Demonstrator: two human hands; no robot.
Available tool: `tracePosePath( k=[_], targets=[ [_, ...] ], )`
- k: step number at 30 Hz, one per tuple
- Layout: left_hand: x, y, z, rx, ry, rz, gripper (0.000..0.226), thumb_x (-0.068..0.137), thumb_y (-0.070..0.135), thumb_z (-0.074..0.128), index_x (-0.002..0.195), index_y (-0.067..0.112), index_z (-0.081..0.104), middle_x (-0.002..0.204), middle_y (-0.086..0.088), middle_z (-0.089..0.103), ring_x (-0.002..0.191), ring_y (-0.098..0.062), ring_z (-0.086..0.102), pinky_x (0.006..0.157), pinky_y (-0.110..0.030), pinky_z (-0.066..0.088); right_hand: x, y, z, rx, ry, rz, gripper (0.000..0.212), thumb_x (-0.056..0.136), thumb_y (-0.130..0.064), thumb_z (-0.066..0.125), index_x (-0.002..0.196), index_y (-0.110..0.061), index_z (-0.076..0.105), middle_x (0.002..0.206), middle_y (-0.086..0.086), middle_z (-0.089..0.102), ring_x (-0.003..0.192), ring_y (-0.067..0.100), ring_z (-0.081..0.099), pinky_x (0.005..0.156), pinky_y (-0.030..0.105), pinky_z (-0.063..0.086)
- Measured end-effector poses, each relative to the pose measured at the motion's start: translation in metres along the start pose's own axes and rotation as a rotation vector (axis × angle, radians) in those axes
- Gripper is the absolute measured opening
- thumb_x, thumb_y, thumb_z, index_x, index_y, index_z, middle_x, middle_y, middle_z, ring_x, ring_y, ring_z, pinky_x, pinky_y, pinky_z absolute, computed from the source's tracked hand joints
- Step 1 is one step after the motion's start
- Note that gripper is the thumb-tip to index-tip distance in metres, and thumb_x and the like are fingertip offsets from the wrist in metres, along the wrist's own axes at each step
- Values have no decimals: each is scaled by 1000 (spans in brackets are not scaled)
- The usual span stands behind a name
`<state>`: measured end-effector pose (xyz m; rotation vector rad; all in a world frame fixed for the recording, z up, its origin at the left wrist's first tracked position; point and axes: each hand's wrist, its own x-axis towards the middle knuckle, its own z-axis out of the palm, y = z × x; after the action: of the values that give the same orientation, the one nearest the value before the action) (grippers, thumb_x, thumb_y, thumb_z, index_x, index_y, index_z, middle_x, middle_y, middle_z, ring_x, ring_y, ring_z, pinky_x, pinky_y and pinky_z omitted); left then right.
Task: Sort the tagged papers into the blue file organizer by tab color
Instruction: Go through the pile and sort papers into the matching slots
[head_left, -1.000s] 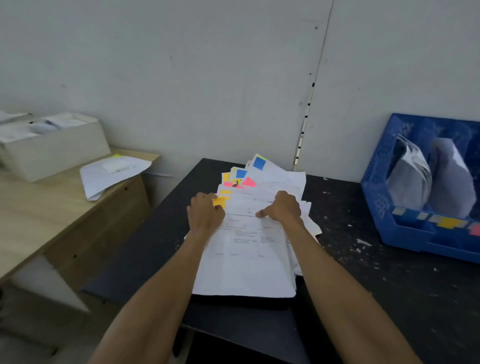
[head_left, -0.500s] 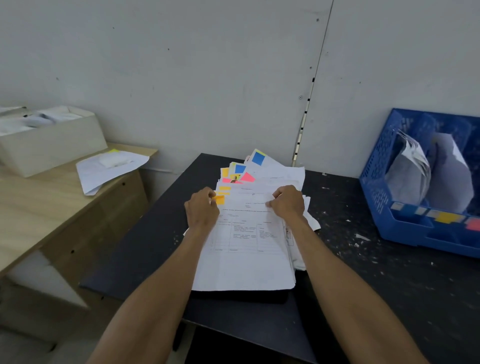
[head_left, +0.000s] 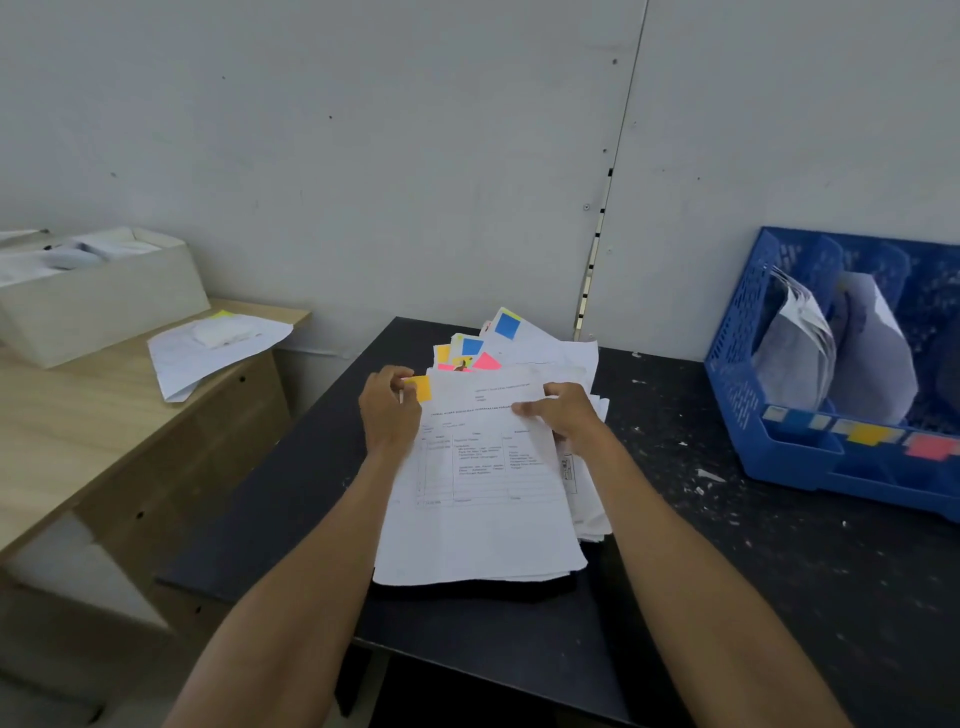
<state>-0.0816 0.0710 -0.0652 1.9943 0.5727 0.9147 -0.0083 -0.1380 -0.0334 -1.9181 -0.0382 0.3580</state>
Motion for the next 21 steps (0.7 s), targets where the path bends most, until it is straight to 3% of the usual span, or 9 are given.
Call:
tracePosePath(
  k=[3,6,9,12,15,17,21],
  targets=[
    [1,4,-6,-148,46,-106,31,91,15,65,122,13,62,113,-5,58,91,-12,57,72,-10,42,-2,2,-4,25,-42,38,60,71,-23,84,125,-11,59,119,7,65,100,29,64,78,38,56],
    [4,6,-6,-312,-39,-216,41,89,19,69,128,12,60,110,-2,66,84,-10,64,72,-22,54,-4,3,-9,61,-70,38,57,72,-21,84,123,-13,61,114,6,67,96,27,66,82,42,57],
    [6,12,-5,-376,-97,-235,35,87,15,70,122,14,65,113,0,66,94,-13,65,79,-27,57,-10,1,-15,104,-92,29,44,77,-15,79,118,-12,63,109,4,68,86,20,65,70,35,55],
    [2,23,-2,-407,-126,-290,18,89,14,67,107,12,72,99,-1,69,77,-8,63,61,-17,50,-12,2,-19,123,-102,24,44,78,-13,78,119,-11,62,108,2,67,85,18,63,64,30,52],
    [-2,31,4,-392,-143,-308,14,88,19,69,100,11,72,85,1,68,70,-11,61,57,-18,47,-17,2,-23,140,-101,23,38,79,-10,77,115,-10,64,95,-3,65,78,12,61,56,24,47],
    [-4,37,7,-382,-138,-316,14,86,19,72,97,10,71,81,5,63,70,-10,58,57,-17,45,-19,3,-29,147,-99,5,38,78,-8,77,113,-8,65,100,0,68,80,13,63,58,24,49],
    [-6,45,11,-343,-85,-312,31,81,21,77,103,14,57,94,2,56,82,-11,55,65,-18,45,-20,7,-40,156,-85,-8,39,76,-11,80,112,-5,67,112,4,68,96,21,64,65,25,52]
  ],
)
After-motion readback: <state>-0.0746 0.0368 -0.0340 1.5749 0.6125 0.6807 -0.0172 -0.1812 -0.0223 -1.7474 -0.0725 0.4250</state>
